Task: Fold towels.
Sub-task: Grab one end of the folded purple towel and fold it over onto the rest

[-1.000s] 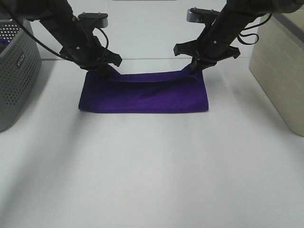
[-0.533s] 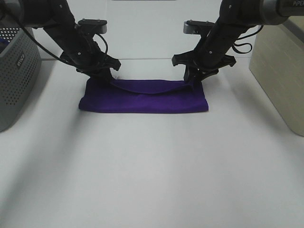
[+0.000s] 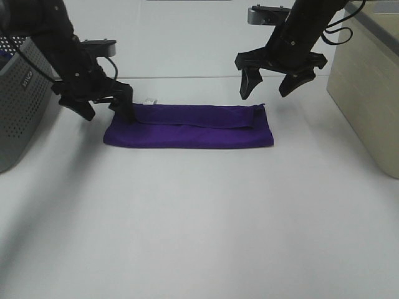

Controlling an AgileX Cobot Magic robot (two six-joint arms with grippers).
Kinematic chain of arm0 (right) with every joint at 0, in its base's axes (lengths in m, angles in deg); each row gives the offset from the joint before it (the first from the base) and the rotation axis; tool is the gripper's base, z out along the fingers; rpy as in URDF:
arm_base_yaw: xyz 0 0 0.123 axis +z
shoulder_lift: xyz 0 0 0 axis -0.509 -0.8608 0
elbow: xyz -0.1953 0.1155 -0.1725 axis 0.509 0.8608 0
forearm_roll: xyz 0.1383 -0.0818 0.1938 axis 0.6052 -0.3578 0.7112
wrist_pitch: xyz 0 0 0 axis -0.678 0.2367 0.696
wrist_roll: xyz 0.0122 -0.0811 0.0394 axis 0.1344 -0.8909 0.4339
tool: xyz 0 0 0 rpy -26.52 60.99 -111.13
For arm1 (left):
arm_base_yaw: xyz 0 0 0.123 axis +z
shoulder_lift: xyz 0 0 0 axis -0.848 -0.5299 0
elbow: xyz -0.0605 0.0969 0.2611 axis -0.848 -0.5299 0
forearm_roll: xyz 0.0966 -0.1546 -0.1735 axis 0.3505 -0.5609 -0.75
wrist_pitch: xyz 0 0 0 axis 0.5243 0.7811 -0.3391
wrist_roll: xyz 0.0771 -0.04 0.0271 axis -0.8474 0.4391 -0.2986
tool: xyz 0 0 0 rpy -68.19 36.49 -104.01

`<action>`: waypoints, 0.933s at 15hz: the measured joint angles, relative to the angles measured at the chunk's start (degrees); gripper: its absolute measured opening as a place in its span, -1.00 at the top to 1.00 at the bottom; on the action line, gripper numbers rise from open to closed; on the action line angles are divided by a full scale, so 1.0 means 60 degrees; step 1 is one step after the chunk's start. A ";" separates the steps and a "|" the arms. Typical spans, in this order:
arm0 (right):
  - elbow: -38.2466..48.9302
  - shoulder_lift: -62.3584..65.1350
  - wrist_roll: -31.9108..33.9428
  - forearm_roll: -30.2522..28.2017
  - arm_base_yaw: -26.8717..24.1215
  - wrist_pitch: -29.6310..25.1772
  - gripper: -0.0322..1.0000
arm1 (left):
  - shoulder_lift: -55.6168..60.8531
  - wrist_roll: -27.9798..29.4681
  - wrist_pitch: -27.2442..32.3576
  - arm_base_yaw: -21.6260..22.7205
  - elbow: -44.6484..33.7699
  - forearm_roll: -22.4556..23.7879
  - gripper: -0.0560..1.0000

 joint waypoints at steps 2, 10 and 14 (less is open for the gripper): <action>0.0000 0.0038 0.0000 0.0038 0.0000 -0.0095 -0.66 | -0.0344 -0.0783 0.0382 0.0716 0.0000 -0.1241 -0.80; 0.0000 0.0057 0.0000 0.0220 0.0010 -0.0439 -0.66 | -0.1089 -0.1919 0.0936 0.0859 0.0363 -0.3419 -0.70; 0.0000 0.0086 0.0000 0.0363 0.0010 -0.0869 -0.66 | -0.1642 -0.1280 0.0984 -0.0067 0.1318 -0.3400 -0.41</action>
